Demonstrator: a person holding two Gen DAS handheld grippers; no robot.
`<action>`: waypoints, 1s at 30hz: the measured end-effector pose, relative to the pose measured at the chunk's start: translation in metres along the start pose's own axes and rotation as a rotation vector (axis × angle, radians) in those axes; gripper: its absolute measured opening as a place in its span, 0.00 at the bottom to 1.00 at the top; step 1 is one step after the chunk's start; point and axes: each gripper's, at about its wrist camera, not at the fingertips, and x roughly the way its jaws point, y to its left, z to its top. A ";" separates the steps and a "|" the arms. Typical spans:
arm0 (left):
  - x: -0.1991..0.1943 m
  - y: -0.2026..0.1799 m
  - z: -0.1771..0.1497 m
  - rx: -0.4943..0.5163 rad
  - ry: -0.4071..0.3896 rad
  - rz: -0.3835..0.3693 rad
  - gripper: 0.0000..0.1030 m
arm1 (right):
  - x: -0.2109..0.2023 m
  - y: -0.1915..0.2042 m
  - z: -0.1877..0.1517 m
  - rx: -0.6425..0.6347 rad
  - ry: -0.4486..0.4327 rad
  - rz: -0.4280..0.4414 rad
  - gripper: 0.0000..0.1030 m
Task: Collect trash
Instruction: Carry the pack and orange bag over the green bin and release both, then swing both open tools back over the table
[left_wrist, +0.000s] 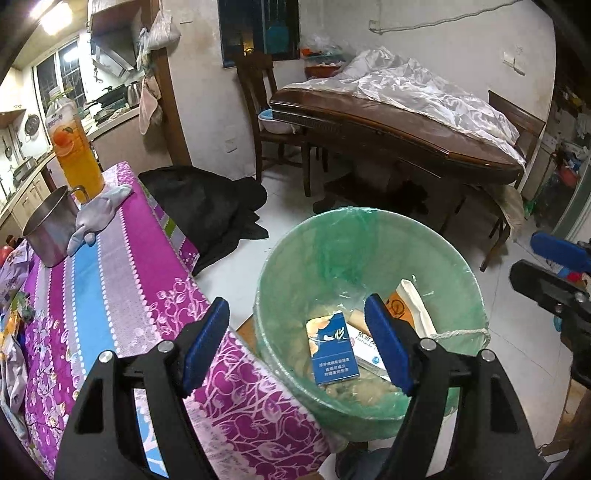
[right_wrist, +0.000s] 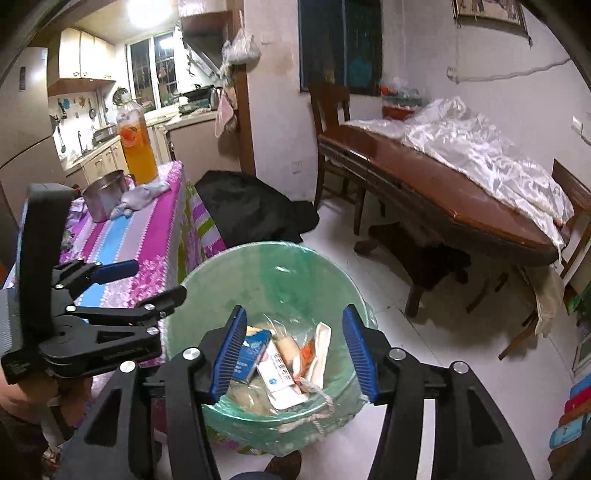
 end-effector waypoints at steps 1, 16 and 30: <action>-0.002 0.002 -0.001 -0.003 -0.002 0.000 0.70 | -0.004 0.004 0.001 -0.003 -0.011 0.004 0.55; -0.041 0.077 -0.037 -0.081 -0.028 0.069 0.70 | -0.035 0.072 -0.004 -0.053 -0.172 0.150 0.84; -0.157 0.338 -0.167 -0.521 -0.062 0.421 0.70 | -0.009 0.224 -0.009 -0.237 -0.101 0.435 0.84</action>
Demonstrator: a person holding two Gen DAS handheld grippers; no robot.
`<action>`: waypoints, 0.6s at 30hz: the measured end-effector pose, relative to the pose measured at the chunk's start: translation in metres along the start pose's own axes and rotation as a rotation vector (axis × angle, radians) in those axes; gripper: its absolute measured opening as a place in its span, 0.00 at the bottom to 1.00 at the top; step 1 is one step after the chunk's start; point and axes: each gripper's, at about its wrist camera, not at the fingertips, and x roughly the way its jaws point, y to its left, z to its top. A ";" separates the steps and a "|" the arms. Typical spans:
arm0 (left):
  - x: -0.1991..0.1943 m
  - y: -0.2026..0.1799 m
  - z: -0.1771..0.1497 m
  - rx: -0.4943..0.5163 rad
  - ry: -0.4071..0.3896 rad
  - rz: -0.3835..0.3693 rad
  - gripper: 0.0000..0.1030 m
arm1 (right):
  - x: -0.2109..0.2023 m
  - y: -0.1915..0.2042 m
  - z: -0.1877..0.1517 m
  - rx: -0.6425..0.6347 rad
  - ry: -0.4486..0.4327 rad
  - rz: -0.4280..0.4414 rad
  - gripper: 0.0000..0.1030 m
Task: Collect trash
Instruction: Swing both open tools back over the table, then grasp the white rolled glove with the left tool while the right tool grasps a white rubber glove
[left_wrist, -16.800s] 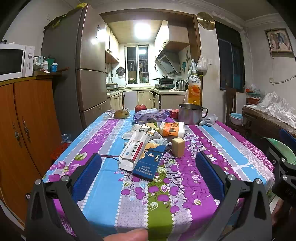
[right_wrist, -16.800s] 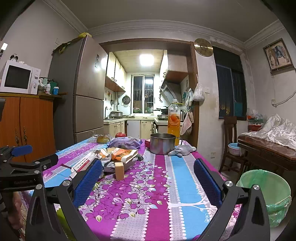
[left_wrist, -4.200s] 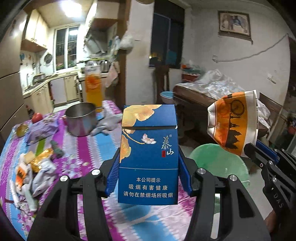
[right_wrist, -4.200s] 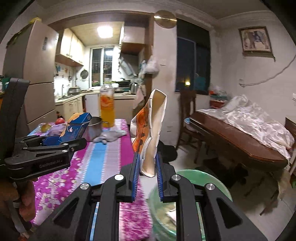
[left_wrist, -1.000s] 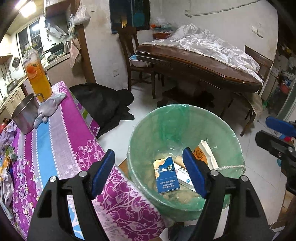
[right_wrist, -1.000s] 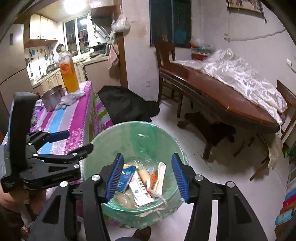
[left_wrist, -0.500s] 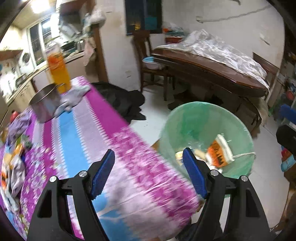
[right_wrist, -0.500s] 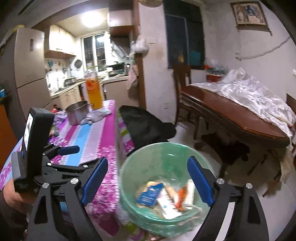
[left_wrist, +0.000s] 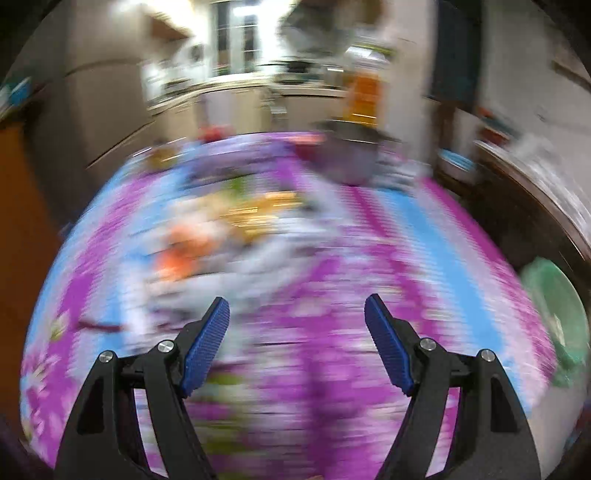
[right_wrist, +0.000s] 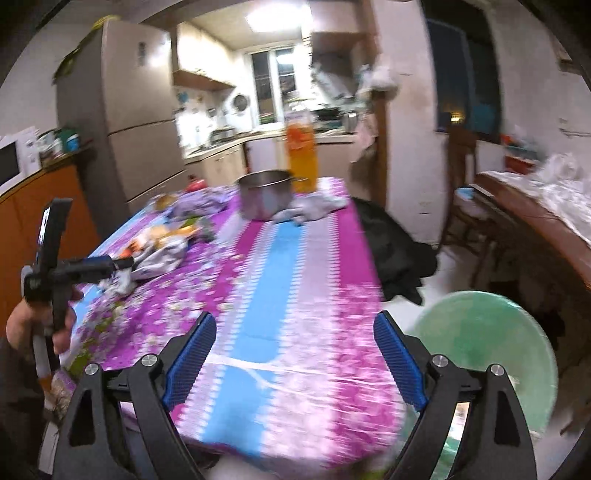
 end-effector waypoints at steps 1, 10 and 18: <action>0.001 0.022 0.000 -0.037 0.001 0.025 0.70 | 0.006 0.010 0.001 -0.011 0.007 0.015 0.84; 0.034 0.129 -0.010 -0.181 0.079 0.071 0.70 | 0.071 0.099 0.001 -0.086 0.091 0.177 0.72; 0.066 0.135 -0.009 -0.157 0.139 -0.004 0.51 | 0.122 0.169 0.019 -0.154 0.147 0.320 0.42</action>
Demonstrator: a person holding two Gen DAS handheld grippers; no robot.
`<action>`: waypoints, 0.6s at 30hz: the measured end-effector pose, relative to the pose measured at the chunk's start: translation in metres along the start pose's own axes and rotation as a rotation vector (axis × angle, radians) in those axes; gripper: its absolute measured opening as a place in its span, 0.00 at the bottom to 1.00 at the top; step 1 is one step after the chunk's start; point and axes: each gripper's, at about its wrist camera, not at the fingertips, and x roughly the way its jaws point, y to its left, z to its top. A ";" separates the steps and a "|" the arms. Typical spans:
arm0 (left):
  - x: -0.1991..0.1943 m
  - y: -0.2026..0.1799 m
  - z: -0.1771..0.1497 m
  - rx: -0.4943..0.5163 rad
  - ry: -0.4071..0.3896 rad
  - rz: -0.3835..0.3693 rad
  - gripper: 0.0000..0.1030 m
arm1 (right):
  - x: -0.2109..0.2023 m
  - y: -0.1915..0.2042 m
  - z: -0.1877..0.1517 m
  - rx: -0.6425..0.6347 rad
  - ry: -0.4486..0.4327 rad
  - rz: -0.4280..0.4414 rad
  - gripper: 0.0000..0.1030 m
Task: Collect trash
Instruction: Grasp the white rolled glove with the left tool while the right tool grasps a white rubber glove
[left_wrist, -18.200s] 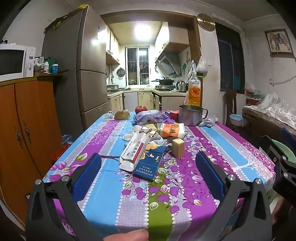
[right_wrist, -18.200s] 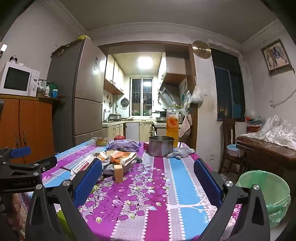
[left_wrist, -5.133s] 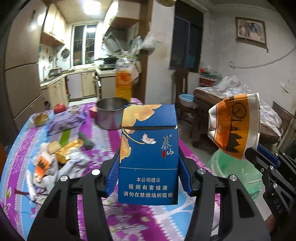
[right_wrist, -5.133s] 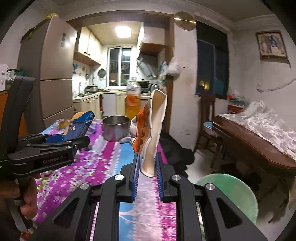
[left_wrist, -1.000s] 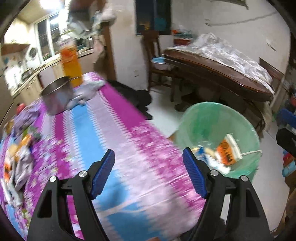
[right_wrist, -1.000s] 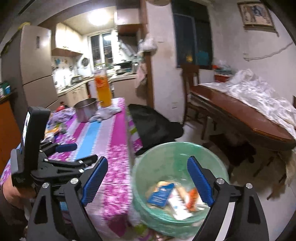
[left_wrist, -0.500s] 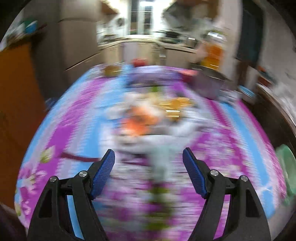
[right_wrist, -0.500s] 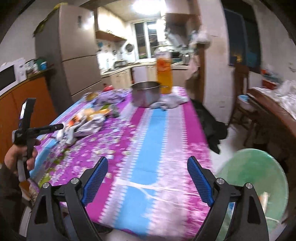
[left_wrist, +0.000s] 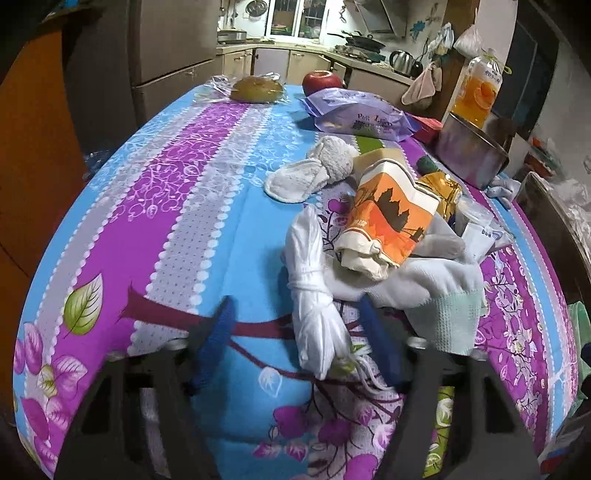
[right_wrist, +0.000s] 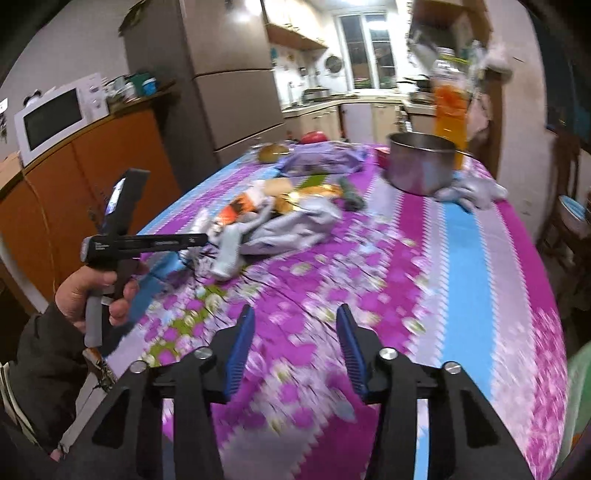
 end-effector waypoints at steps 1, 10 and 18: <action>0.002 0.000 0.000 -0.006 0.008 -0.009 0.46 | 0.004 0.004 0.004 -0.013 0.003 0.011 0.41; -0.007 0.023 -0.004 -0.001 -0.024 0.012 0.22 | 0.069 0.057 0.052 -0.180 0.039 0.120 0.28; -0.009 0.051 -0.010 -0.066 -0.043 -0.030 0.22 | 0.129 0.098 0.084 -0.297 0.105 0.214 0.25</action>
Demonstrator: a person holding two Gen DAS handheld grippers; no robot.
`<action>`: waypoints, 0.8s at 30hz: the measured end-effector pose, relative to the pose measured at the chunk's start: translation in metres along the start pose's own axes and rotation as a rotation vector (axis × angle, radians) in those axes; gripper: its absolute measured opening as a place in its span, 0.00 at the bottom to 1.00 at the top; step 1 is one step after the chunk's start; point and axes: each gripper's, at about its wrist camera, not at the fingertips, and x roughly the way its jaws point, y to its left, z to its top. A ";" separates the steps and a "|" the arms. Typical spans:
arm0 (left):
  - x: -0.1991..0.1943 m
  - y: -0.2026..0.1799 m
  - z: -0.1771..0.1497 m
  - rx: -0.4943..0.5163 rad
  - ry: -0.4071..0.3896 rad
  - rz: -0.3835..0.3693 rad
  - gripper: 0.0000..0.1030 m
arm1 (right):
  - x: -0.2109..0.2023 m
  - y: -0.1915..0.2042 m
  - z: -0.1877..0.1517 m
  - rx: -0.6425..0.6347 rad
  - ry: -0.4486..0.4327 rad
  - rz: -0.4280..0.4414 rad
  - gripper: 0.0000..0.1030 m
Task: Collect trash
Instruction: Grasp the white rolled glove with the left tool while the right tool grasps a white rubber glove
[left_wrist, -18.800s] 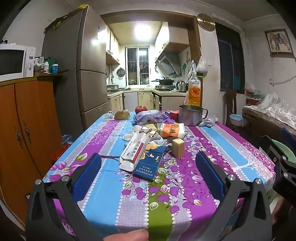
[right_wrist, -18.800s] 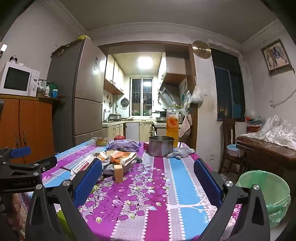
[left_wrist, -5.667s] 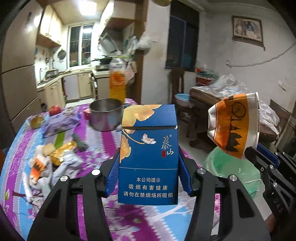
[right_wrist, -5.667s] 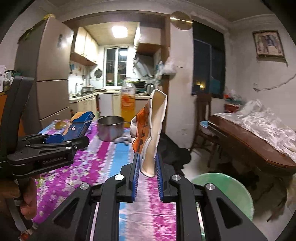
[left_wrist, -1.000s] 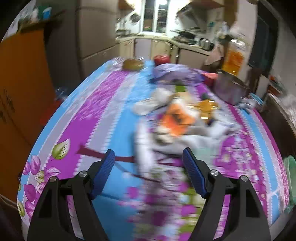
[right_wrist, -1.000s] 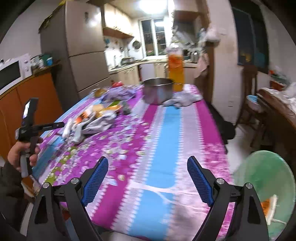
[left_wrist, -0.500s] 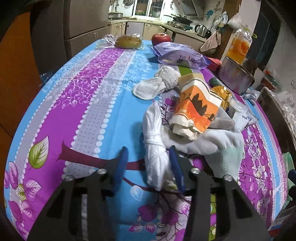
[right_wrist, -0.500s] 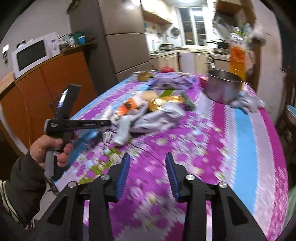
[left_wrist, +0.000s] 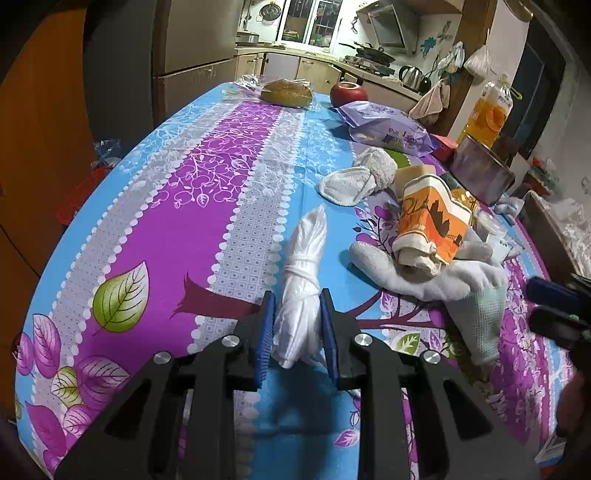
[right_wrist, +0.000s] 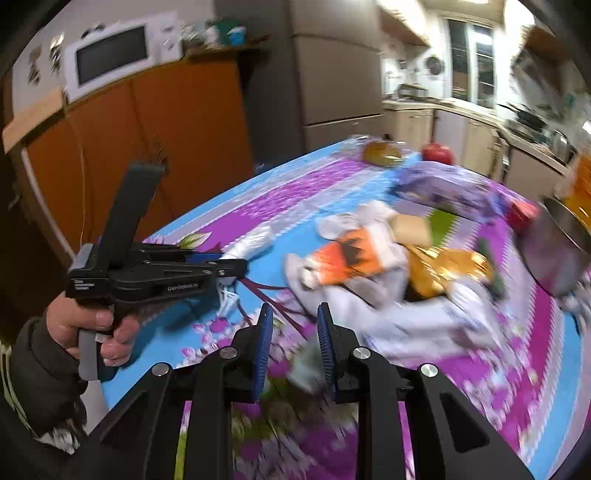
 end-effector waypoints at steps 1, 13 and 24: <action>0.000 0.000 0.000 -0.003 -0.002 -0.002 0.22 | 0.011 0.007 0.008 -0.040 0.022 0.009 0.25; -0.001 0.003 -0.001 -0.009 -0.010 -0.008 0.22 | 0.107 0.030 0.056 -0.256 0.191 -0.048 0.25; 0.000 0.001 -0.001 -0.011 -0.009 -0.008 0.22 | 0.115 0.023 0.051 -0.219 0.173 -0.097 0.03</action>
